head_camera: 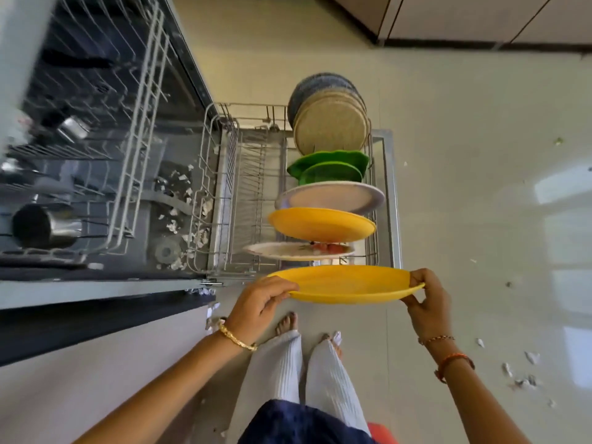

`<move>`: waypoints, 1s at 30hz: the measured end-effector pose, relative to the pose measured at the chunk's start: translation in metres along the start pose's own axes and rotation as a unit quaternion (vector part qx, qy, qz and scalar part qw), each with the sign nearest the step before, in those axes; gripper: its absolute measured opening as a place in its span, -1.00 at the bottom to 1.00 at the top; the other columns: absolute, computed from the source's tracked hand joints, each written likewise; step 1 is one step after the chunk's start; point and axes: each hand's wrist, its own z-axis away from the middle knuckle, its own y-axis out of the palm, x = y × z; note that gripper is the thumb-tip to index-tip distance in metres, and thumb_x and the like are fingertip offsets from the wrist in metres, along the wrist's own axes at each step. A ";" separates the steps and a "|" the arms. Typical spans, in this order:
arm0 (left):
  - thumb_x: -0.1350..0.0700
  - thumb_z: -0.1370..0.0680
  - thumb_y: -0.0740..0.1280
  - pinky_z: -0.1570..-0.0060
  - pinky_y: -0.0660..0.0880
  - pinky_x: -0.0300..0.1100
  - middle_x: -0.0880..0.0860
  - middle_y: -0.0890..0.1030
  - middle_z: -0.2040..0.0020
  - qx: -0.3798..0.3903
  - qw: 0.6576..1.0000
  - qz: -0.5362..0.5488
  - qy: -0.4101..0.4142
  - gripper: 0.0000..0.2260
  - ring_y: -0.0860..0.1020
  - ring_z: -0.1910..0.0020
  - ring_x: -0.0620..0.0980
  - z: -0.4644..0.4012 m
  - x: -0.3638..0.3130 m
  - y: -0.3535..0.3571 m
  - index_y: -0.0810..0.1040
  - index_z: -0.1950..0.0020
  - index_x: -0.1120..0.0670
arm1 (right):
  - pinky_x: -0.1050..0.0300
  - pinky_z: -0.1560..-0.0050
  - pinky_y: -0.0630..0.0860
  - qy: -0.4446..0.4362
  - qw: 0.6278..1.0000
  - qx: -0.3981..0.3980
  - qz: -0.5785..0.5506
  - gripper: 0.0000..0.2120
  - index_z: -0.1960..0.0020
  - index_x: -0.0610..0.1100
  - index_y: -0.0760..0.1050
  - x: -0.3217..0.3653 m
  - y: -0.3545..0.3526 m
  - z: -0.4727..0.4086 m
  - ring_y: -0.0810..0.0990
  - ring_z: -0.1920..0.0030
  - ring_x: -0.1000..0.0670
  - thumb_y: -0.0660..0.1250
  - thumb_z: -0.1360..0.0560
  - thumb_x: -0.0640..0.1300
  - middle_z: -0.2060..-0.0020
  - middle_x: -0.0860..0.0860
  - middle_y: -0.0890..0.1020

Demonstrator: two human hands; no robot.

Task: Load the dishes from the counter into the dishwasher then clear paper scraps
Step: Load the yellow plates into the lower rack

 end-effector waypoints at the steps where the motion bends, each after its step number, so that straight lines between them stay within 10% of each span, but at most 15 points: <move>1: 0.17 -0.48 0.14 0.04 0.39 -0.55 -0.06 0.60 0.09 -0.017 1.000 -0.003 0.005 -0.75 0.51 0.08 -0.25 -0.003 0.009 0.006 0.53 -0.07 -0.01 | 0.32 0.29 0.30 0.002 1.000 -0.001 0.004 -0.65 0.19 -0.22 0.37 -0.004 0.006 -0.001 0.43 0.25 -0.12 0.40 -0.25 -0.56 0.27 -0.14 0.46; 8: 0.23 -0.49 0.13 -0.12 0.32 -0.58 0.20 0.63 0.06 -0.106 0.994 -0.032 0.003 -0.71 0.51 -0.02 -0.08 -0.027 0.055 0.045 0.61 0.03 0.31 | 0.36 0.29 0.29 0.038 0.999 0.018 0.010 -0.79 0.14 -0.30 0.45 -0.043 0.046 -0.024 0.43 0.20 -0.08 0.43 -0.31 -0.45 0.23 -0.12 0.46; 12: 0.23 -0.52 0.12 -0.19 0.32 -0.50 0.00 0.56 0.00 -0.139 0.989 -0.039 0.031 -0.79 0.44 -0.15 -0.34 -0.039 0.089 0.057 0.51 -0.03 0.09 | 0.35 0.28 0.31 0.047 0.998 0.032 0.022 -0.73 0.15 -0.17 0.38 -0.063 0.069 -0.035 0.44 0.16 -0.08 0.43 -0.34 -0.39 0.20 -0.13 0.47; 22: 0.26 -0.55 0.07 -0.18 0.36 -0.41 0.04 0.57 -0.07 -0.138 0.984 -0.093 0.056 -0.79 0.48 -0.13 0.01 -0.048 0.105 0.078 0.47 -0.02 0.10 | 0.17 0.09 0.39 0.053 0.990 0.086 0.097 -0.72 -0.11 -0.30 0.34 -0.081 0.077 -0.040 0.47 0.00 -0.08 0.34 -0.46 -0.30 -0.09 -0.22 0.49; 26: 0.23 -0.57 0.09 -0.25 0.41 0.08 0.30 0.51 -0.21 -0.115 0.986 -0.125 0.004 -0.76 0.40 -0.27 0.38 -0.068 0.108 0.071 0.53 -0.01 0.25 | 0.16 0.08 0.38 0.031 0.990 0.095 0.099 -0.64 -0.17 -0.31 0.32 -0.073 0.077 -0.051 0.41 0.05 -0.01 0.35 -0.47 -0.22 -0.06 -0.20 0.47; 30: 0.27 -0.55 0.07 -0.12 0.34 -0.31 0.27 0.46 -0.29 -0.127 0.982 -0.132 -0.039 -0.71 0.47 -0.22 0.25 -0.099 0.105 0.060 0.49 -0.14 0.36 | 0.00 0.09 0.45 0.029 0.987 0.103 0.122 -0.68 -0.15 -0.30 0.31 -0.069 0.087 -0.071 0.46 -0.01 -0.13 0.33 -0.49 -0.19 -0.05 -0.20 0.47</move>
